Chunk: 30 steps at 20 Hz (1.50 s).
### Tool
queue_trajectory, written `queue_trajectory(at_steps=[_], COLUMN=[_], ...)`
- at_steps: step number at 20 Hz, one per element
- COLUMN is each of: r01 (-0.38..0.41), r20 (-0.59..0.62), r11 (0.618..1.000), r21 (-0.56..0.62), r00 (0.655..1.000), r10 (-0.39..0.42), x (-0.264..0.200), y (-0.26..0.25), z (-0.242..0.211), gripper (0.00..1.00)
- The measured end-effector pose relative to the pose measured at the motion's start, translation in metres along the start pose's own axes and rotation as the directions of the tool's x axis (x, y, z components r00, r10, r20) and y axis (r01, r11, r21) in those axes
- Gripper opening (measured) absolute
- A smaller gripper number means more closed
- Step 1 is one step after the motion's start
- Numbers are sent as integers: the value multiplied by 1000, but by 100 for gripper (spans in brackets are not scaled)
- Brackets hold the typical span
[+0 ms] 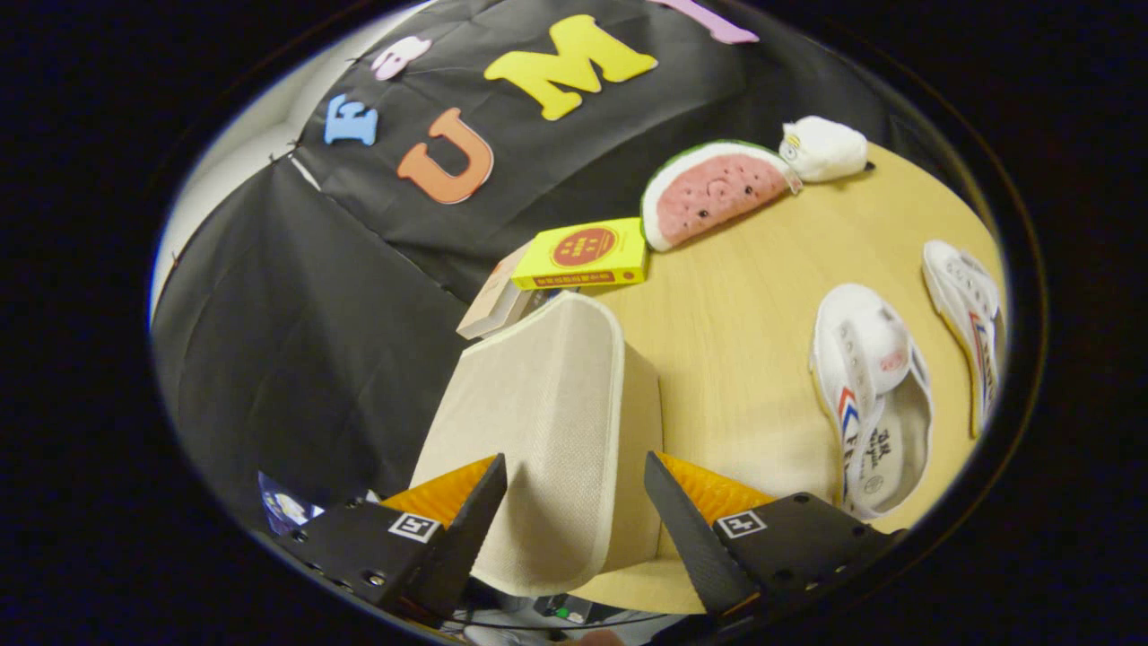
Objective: Open the storage box then place both shoes into the box .Put the left shoe in first, then the right shoe, with the right side of both shoes facing outward in a uniform manner.
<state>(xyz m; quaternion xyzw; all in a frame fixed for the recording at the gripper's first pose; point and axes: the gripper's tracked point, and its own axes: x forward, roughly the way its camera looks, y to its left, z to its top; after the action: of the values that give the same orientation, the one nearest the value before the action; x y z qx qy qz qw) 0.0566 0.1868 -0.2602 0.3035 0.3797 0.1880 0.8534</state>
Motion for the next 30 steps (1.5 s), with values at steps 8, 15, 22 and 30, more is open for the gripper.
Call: queue_trajectory(at_steps=[8,15,22,30], r01=[-107,-92,-76,-149], r20=[-68,4,-2,10], r11=[967,974,988,972], r21=[229,206,135,-184], r00=[990,996,997,988], r10=[126,93,76,153], x=[15,-17,-35,-58], y=[13,20,54,193], z=[-11,15,32,56], gripper=[94,29,0,0])
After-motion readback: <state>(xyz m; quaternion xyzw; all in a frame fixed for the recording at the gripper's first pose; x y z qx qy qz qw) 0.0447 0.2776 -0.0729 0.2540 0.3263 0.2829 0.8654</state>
